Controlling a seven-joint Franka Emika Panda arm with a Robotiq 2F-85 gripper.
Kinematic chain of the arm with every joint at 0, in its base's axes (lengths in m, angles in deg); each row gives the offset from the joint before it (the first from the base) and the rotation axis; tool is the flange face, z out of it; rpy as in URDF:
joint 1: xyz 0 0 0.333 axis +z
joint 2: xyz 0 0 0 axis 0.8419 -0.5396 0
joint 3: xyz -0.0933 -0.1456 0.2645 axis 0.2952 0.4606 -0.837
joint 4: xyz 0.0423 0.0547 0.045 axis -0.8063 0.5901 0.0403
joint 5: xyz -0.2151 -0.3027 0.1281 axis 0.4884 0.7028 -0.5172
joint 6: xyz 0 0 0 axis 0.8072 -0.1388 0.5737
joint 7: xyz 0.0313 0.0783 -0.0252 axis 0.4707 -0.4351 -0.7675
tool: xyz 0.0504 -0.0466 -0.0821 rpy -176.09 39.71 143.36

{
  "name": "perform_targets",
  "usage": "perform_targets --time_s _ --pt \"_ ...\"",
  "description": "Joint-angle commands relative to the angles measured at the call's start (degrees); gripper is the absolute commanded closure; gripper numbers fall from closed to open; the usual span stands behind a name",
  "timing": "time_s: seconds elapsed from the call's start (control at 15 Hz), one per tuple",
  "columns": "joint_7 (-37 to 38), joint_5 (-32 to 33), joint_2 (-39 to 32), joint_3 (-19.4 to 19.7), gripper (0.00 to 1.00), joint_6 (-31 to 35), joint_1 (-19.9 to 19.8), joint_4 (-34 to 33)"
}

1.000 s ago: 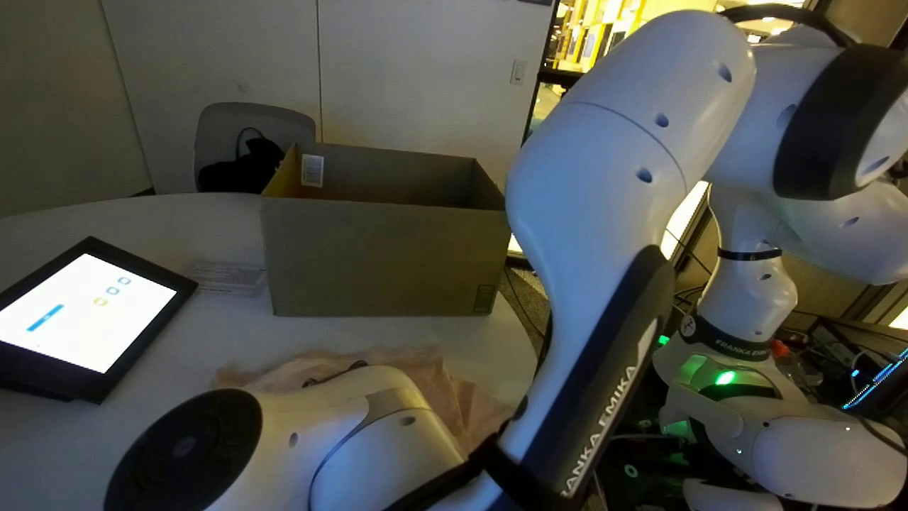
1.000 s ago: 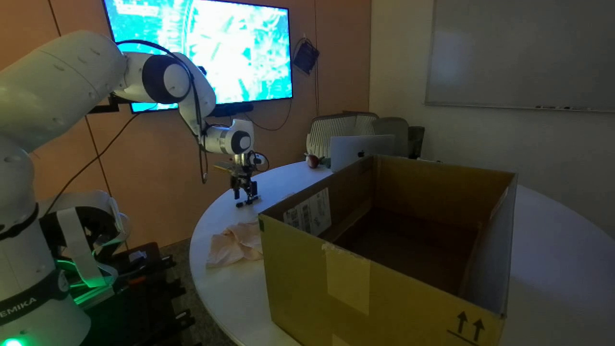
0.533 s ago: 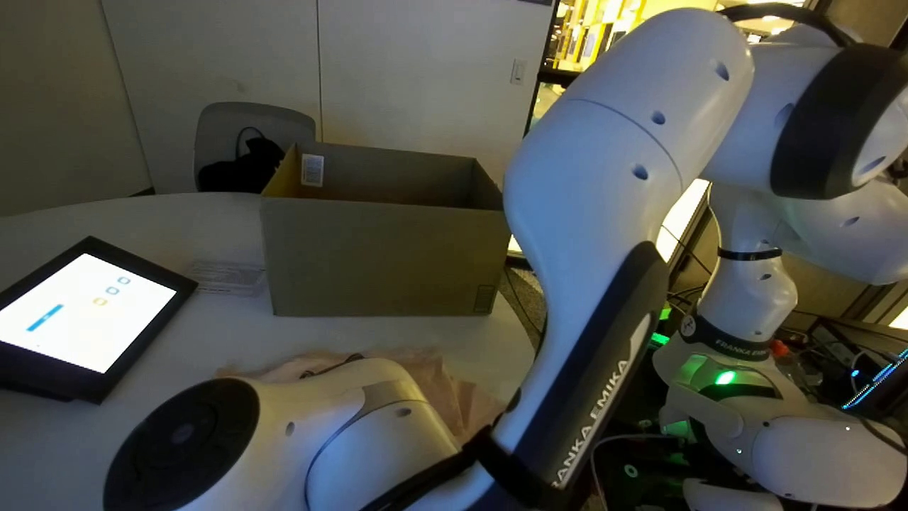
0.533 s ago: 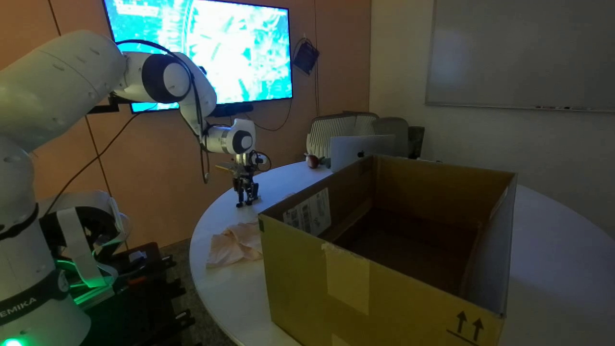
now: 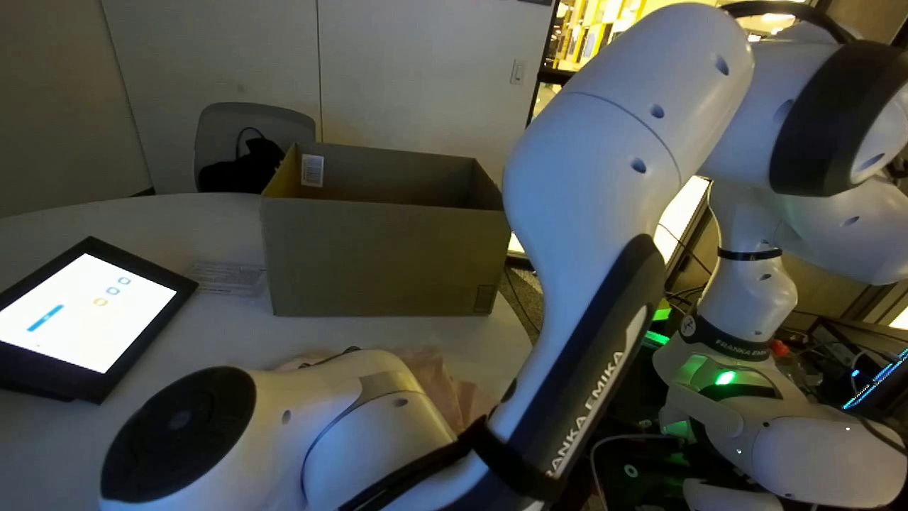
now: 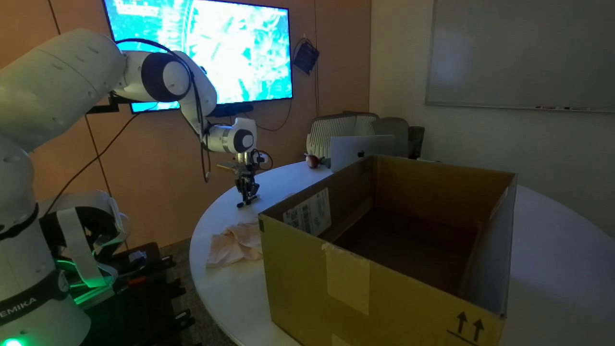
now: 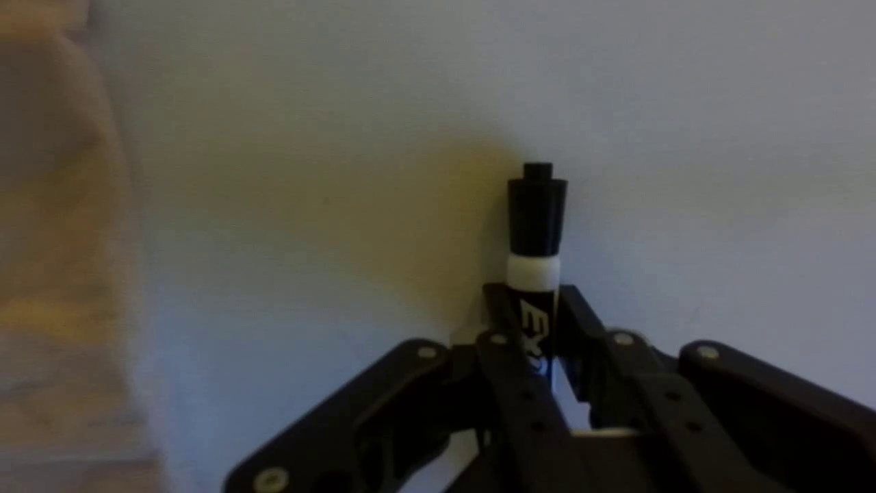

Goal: Put the black marker on the peach towel, fold the towel once and place it inside the brown box

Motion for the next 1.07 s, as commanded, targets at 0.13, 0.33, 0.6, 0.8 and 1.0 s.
perform_targets --time_s 0.13,0.33,0.6,0.8,1.0 --pt "-1.7 -0.3 2.3 -0.2 0.84 -0.3 -0.2 2.1" --pt "-2.4 -0.5 4.1 -0.5 0.85 -0.6 -0.5 4.0" --pt "-3.2 -0.7 8.3 -1.0 0.85 -0.7 -1.2 8.7" --pt "-2.7 -0.2 11.8 -0.6 0.85 0.0 -1.6 13.0" --pt "-1.8 0.5 14.8 0.3 0.85 0.7 -2.3 17.6"
